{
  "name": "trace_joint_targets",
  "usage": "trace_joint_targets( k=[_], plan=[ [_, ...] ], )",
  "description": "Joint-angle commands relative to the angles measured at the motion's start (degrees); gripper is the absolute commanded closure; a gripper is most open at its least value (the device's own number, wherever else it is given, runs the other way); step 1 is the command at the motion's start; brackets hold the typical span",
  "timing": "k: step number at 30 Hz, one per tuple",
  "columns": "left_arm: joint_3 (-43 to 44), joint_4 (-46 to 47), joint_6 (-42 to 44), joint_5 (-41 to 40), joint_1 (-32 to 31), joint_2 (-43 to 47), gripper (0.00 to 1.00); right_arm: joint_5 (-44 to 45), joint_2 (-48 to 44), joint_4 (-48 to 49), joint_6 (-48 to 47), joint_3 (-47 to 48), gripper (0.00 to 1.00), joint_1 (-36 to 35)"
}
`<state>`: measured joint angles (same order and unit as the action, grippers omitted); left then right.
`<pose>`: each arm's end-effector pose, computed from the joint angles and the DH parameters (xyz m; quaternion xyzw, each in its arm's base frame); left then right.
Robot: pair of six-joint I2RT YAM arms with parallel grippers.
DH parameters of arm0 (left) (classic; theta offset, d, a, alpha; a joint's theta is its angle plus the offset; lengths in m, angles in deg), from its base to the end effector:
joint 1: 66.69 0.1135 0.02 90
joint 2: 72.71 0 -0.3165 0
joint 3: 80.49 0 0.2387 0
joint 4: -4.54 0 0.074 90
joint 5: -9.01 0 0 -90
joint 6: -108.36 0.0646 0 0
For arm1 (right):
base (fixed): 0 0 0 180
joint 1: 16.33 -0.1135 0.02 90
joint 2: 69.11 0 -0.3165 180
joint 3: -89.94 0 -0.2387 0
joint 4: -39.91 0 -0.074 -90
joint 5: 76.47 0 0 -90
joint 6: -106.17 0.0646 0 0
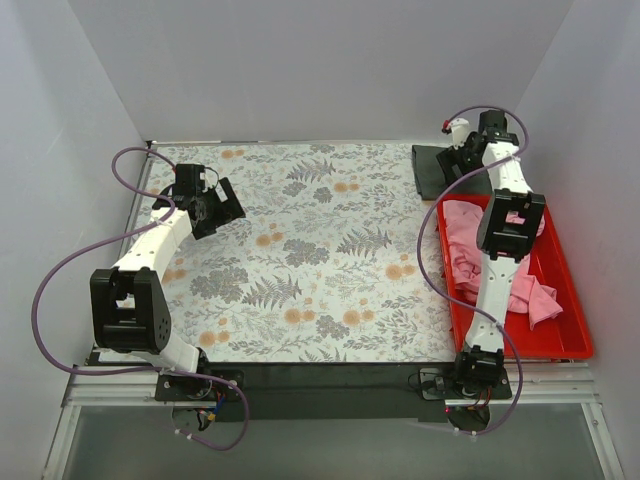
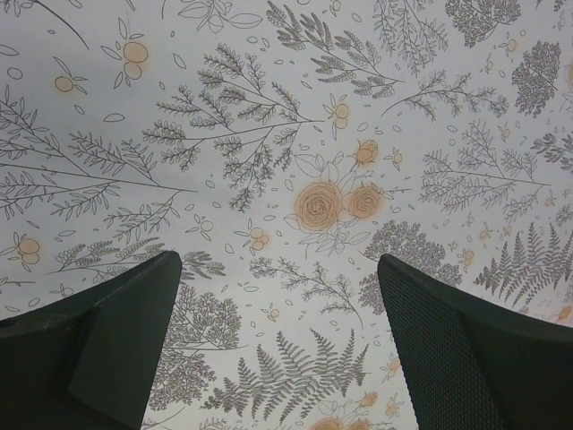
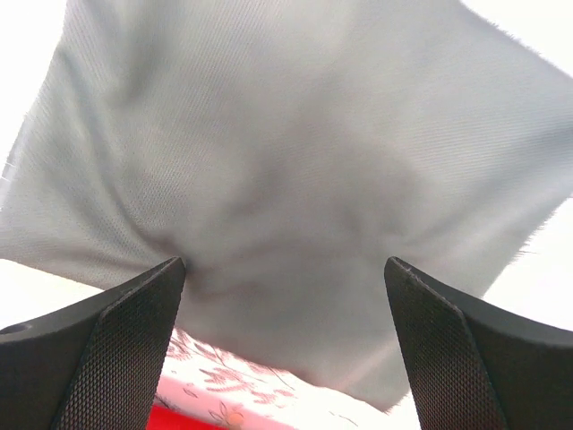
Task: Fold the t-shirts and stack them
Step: Neatly place the folded tshirt to the corner, then reset both grippers
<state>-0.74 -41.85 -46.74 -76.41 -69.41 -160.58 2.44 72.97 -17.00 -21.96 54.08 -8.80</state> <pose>0.3243 -0.0206 0.2834 -0.4824 0.8204 -0.2015 0.2315 0.5839 -0.0646 0.2042 -0.2785 0.9075 -0.0317 0.3127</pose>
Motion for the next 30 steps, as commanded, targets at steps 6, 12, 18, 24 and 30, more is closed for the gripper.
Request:
trace_joint_targets(
  k=[6,12,18,24,30],
  plan=[
    [0.99,0.99,3.92,2.61,0.44,3.94,0.08,-6.47,-17.26,8.07,3.93,1.64,0.02,-0.76],
    [9.24,-0.68,11.12,9.99,0.44,2.10,0.08,-10.44,-28.60,6.41,10.52,-3.09,0.02,-3.48],
    [16.72,-4.99,19.39,18.62,0.44,-1.16,0.08,-14.04,-41.43,-0.45,16.23,-17.90,0.02,-6.91],
    [14.01,-4.73,22.12,20.29,0.35,2.53,0.08,-18.18,-57.60,-0.81,17.83,-44.55,0.02,-14.02],
    [5.75,-7.45,27.22,17.05,0.08,9.73,0.08,-16.86,-68.59,0.51,18.35,-64.44,0.02,-19.22]
  ],
)
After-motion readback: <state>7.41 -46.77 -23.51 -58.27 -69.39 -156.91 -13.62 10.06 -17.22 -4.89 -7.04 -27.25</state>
